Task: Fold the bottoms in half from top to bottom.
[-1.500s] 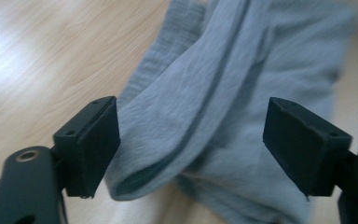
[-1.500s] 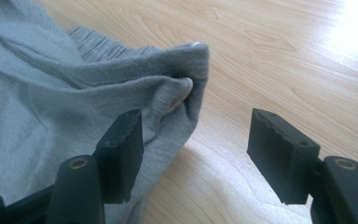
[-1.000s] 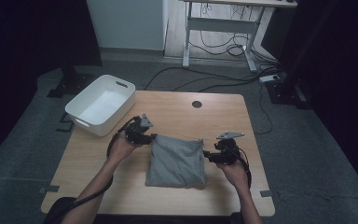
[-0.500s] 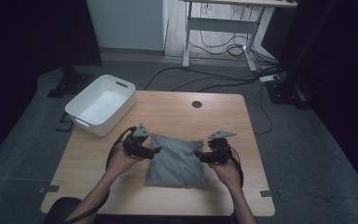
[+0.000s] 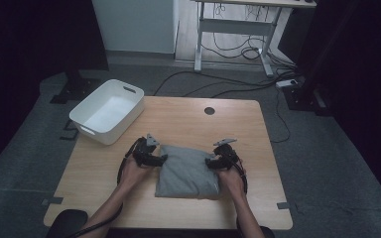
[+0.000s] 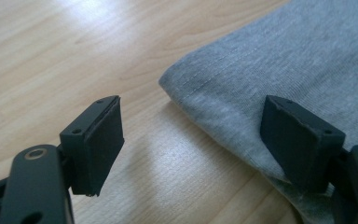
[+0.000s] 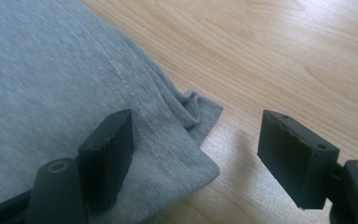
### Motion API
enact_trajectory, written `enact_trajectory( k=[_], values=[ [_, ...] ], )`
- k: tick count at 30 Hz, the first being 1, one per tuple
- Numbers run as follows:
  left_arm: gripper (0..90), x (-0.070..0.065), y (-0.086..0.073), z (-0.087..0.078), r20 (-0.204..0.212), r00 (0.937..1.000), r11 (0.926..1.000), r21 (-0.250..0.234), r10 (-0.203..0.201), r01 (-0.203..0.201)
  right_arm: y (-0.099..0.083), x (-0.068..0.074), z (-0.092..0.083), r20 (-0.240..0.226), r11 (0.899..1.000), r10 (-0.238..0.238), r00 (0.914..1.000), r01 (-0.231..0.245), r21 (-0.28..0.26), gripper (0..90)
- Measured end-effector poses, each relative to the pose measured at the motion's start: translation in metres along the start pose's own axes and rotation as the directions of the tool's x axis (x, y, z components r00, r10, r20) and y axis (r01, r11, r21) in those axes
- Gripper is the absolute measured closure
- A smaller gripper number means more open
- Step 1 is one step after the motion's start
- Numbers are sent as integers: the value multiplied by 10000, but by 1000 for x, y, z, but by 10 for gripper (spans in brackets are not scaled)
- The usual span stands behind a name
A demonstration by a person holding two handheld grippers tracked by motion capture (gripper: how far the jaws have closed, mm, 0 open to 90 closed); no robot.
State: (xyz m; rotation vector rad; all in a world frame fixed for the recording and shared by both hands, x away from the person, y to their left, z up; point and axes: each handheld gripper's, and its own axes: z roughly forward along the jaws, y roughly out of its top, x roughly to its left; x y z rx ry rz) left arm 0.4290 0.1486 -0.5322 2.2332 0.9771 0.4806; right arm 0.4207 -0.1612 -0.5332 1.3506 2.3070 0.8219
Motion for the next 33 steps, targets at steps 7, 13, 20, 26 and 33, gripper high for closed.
enact_trajectory(
  k=[7,13,20,26,33],
  values=[
    [225,-3,-2,0,15,9999,9999,12,132,-132,-6,-1,3,-268,10000,-13,9996,13,-7,263],
    [225,-5,-10,-6,511,9987,9999,123,-56,49,-14,4,-3,-423,9995,-304,9986,301,-96,264],
    [224,-15,-28,-23,1074,9941,9998,160,126,-144,-30,16,-14,-669,9984,-531,9963,515,-247,250],
    [223,-22,-40,-35,1499,9884,9994,222,241,-278,-41,28,-24,-855,9966,-818,9930,810,-125,246],
    [223,-28,-49,-43,1518,9878,9994,69,338,-353,-56,39,-35,-946,9964,-835,9920,817,-232,237]
  ],
)
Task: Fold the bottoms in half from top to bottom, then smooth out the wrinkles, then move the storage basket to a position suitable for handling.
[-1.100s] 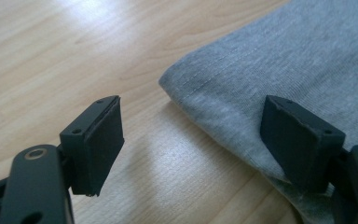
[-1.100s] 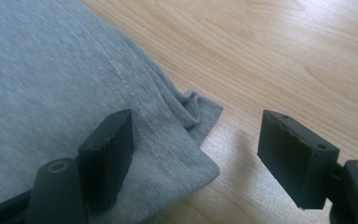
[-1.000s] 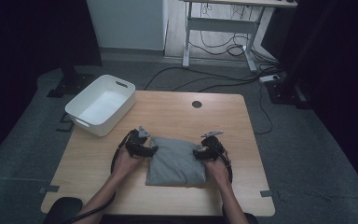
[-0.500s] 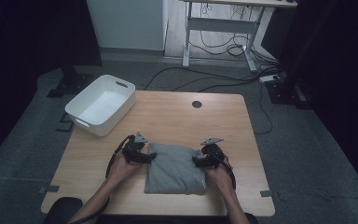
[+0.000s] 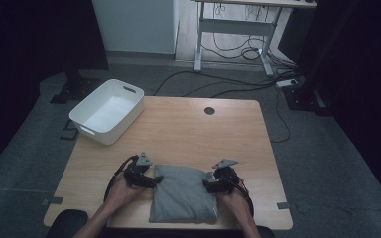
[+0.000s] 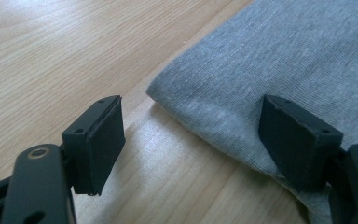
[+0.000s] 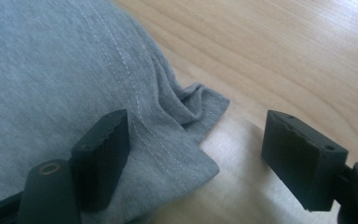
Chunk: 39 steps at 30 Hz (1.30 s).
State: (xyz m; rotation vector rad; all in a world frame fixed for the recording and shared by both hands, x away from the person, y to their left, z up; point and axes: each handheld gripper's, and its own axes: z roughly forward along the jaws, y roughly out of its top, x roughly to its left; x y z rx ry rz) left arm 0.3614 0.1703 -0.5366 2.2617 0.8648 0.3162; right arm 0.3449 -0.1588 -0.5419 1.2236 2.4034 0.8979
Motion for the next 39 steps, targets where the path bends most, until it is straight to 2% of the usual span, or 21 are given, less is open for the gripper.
enact_trajectory(
  k=[2,5,6,7,9,11,13,16,17,18,20,23,29,31,32,35,36,37,38,39],
  values=[
    [214,2,0,0,75,10000,10000,-54,-49,49,-1,0,0,29,10000,54,10000,-54,-26,237],
    [168,9,3,-2,426,9982,9987,-242,-434,444,1,-2,-3,-104,9997,224,9997,-224,-72,234],
    [150,9,3,-2,426,9982,9987,-242,-434,444,1,-2,-3,-104,9997,224,9997,-224,-72,234],
    [143,14,5,-7,497,9968,9972,-376,-620,639,2,-4,-10,-98,9990,296,9995,-299,-338,220],
    [143,15,6,-9,425,9974,9972,-437,-588,606,4,-7,-19,35,9980,302,9995,-299,-554,206],
    [140,20,9,-15,168,9988,9977,-492,-469,477,4,-12,-27,140,9964,399,9991,-387,-749,202],
    [137,25,8,-18,9,9986,9972,-532,-520,520,3,-18,-35,261,9942,503,9984,-475,-969,202],
    [125,31,6,-20,-136,9978,9964,-553,-650,641,0,-24,-40,523,9942,524,9973,-471,-963,197],
    [124,38,4,-24,-294,9965,9952,-619,-778,759,-5,-30,-42,797,9951,534,9954,-464,-868,189],
    [124,38,4,-24,-294,9965,9952,-619,-778,759,-5,-30,-42,797,9951,534,9954,-464,-868,189],
    [122,48,3,-30,-435,9937,9921,-759,-1036,1001,-16,-42,-44,970,9948,771,9923,-700,-741,180],
    [99,55,6,-36,-583,9928,9919,-781,-1045,998,-26,-51,-45,1032,9935,983,9898,-917,-670,159],
    [81,69,16,-43,-874,9920,9942,-642,-915,860,-42,-57,-42,877,9923,1228,9885,-1207,-292,158],
    [80,78,23,-47,-1059,9906,9953,-530,-866,814,-45,-58,-39,945,9926,1210,9881,-1199,-172,155],
    [81,78,23,-47,-1059,9906,9953,-530,-866,814,-46,-58,-38,984,9927,1205,9878,-1202,-87,140],
    [109,91,32,-54,-1152,9872,9925,-670,-1099,1027,-48,-59,-37,1076,9932,1163,9874,-1145,-231,135],
    [132,91,32,-54,-1152,9872,9925,-670,-1099,1027,-48,-59,-37,1076,9932,1163,9874,-1145,-231,135],
    [143,98,36,-58,-1122,9851,9894,-795,-1304,1219,-50,-60,-37,1146,9922,1222,9859,-1186,-380,115],
    [144,98,36,-58,-1122,9851,9894,-795,-1304,1219,-50,-60,-37,1146,9922,1222,9859,-1186,-380,115],
    [147,105,40,-60,-1133,9823,9866,-834,-1491,1401,-52,-61,-35,1216,9908,1314,9838,-1264,-478,76]
  ],
)
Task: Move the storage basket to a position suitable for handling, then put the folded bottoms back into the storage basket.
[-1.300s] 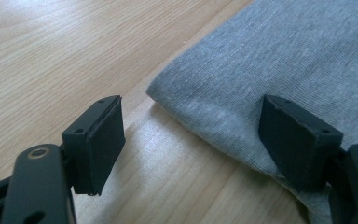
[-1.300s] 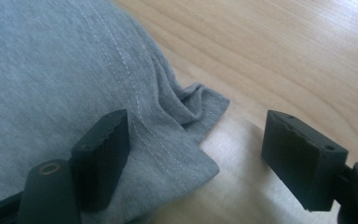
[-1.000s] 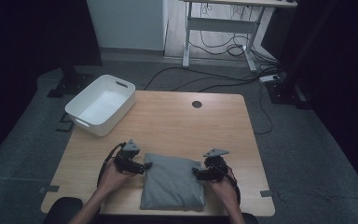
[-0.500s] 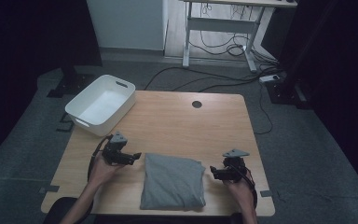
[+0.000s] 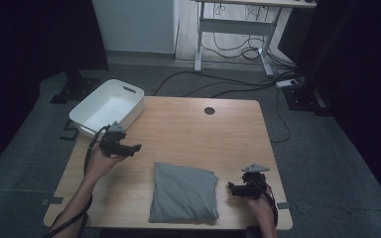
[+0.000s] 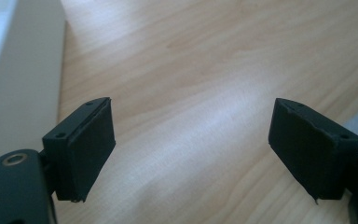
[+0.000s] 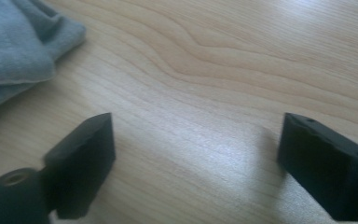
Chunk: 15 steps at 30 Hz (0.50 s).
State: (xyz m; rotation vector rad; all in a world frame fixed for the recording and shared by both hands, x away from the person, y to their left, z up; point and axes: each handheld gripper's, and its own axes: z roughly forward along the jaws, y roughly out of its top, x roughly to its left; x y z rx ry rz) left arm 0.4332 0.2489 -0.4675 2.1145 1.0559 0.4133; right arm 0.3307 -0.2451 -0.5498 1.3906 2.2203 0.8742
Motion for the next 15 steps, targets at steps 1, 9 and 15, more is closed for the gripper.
enact_trajectory(
  k=[1,9,15],
  values=[
    [151,0,0,0,0,10000,10000,0,0,0,0,0,0,0,10000,0,10000,0,0,76],
    [195,21,16,0,-677,9977,10000,-3,-95,95,-2,3,5,230,9995,190,9996,-184,-247,0],
    [224,36,26,0,-935,9955,9999,-9,-130,130,-4,3,6,221,9987,186,9996,-176,-469,0]
  ],
)
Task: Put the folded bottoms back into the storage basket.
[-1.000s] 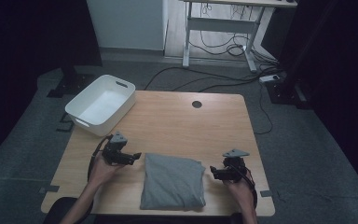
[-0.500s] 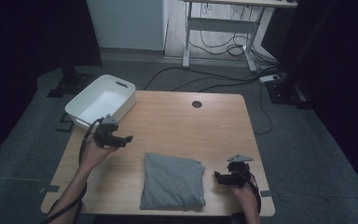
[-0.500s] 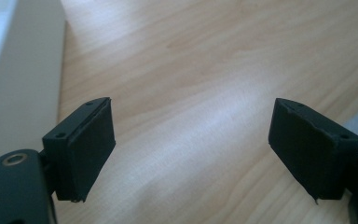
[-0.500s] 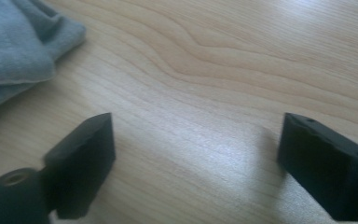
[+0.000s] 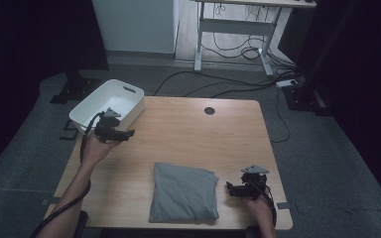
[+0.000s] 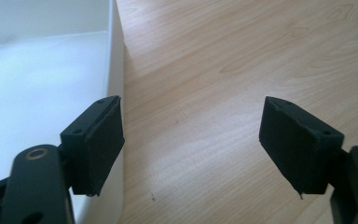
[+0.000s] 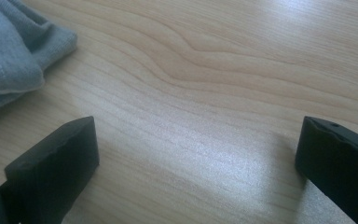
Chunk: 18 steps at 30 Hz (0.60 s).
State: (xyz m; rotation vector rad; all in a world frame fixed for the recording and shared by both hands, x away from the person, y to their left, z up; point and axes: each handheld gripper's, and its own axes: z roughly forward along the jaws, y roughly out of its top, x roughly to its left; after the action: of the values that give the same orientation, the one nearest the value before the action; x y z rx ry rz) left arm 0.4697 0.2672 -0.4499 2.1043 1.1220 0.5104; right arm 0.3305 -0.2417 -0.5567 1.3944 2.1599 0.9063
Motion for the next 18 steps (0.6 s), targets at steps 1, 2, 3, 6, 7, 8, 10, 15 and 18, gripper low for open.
enact_trajectory(
  k=[1,2,3,6,7,8,10,15,18],
  values=[
    [233,3,1,1,-14,10000,10000,28,-61,61,0,0,0,1,10000,25,10000,-25,-40,0],
    [246,5,2,1,-27,9999,9999,13,-144,144,0,0,1,28,10000,41,10000,-41,-54,0],
    [272,10,3,2,-129,9995,9996,-14,-271,271,0,0,1,41,10000,48,10000,-47,-75,0],
    [305,14,3,3,-184,9990,9992,3,-400,400,0,1,1,55,10000,68,10000,-67,-73,0],
    [312,18,3,4,-315,9984,9989,57,-462,464,0,1,1,37,10000,73,10000,-72,-69,0],
    [326,19,2,4,-353,9982,9988,59,-491,493,1,1,1,31,10000,70,10000,-70,-70,0],
    [342,23,2,6,-452,9973,9983,89,-579,584,1,0,2,19,10000,46,10000,-46,-77,0],
    [406,29,0,12,-716,9958,9980,201,-579,595,1,0,2,16,10000,41,10000,-41,-78,0],
    [435,30,-1,14,-769,9957,9980,322,-515,541,1,0,2,18,10000,39,10000,-39,-77,0]
  ],
)
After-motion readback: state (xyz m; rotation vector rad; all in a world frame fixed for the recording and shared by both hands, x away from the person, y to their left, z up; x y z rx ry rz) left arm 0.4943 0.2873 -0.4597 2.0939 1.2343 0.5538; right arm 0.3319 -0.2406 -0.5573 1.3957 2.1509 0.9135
